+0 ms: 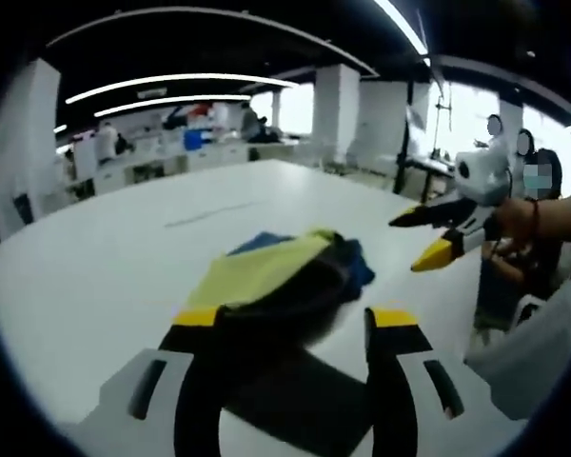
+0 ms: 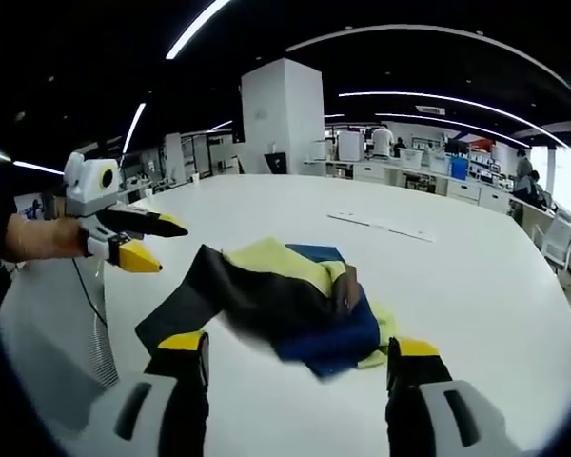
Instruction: Fold the garment on the visible template until the final outline fits inside the template.
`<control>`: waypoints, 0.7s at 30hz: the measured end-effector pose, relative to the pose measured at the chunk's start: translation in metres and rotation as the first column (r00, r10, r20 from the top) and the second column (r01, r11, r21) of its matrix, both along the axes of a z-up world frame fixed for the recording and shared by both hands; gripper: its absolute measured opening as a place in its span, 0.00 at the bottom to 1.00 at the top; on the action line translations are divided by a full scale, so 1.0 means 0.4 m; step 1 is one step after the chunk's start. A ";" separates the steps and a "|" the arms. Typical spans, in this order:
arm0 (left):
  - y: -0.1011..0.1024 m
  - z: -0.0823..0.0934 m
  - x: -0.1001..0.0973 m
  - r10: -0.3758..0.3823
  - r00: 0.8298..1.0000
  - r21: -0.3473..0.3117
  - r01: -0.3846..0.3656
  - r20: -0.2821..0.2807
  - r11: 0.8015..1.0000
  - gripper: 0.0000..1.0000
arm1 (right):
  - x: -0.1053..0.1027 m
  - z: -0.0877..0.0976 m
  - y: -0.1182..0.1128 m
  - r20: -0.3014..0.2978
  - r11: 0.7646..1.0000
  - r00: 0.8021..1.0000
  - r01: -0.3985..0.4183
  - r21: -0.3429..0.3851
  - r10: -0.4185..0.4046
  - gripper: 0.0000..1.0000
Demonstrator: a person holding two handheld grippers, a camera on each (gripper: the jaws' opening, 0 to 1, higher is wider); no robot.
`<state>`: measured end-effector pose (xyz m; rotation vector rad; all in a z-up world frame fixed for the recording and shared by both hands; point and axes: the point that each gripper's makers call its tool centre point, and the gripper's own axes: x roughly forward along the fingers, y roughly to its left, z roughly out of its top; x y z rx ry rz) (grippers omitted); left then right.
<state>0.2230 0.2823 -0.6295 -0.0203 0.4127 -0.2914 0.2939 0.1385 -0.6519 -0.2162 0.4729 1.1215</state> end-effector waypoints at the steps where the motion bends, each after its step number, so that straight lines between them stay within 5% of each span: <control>1: -0.008 -0.001 0.006 -0.008 1.000 -0.011 0.008 0.002 1.000 0.55 | 0.002 -0.003 0.004 -0.005 1.000 1.000 -0.002 0.001 0.002 0.75; 9: -0.066 -0.040 0.058 -0.068 0.998 0.000 0.068 -0.018 0.998 0.50 | 0.032 -0.033 0.028 0.014 0.999 0.999 -0.037 -0.023 0.038 0.71; 21: -0.086 -0.131 0.114 -0.063 0.996 0.050 0.066 -0.067 0.997 0.40 | 0.117 -0.087 0.027 0.019 0.998 1.000 -0.005 -0.057 0.007 0.55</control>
